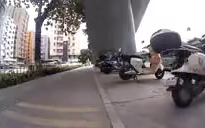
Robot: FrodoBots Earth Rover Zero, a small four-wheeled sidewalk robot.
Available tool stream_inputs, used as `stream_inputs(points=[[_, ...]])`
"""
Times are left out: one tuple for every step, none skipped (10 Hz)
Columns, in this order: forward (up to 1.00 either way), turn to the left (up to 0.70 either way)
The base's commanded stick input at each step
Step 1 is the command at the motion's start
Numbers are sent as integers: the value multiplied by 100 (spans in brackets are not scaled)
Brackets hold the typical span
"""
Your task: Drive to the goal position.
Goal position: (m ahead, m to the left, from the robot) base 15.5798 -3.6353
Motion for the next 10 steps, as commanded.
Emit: stream_inputs(points=[[45,0],[45,0],[45,0],[45,0],[45,0],[45,0],[45,0],[45,0],[45,0],[45,0]])
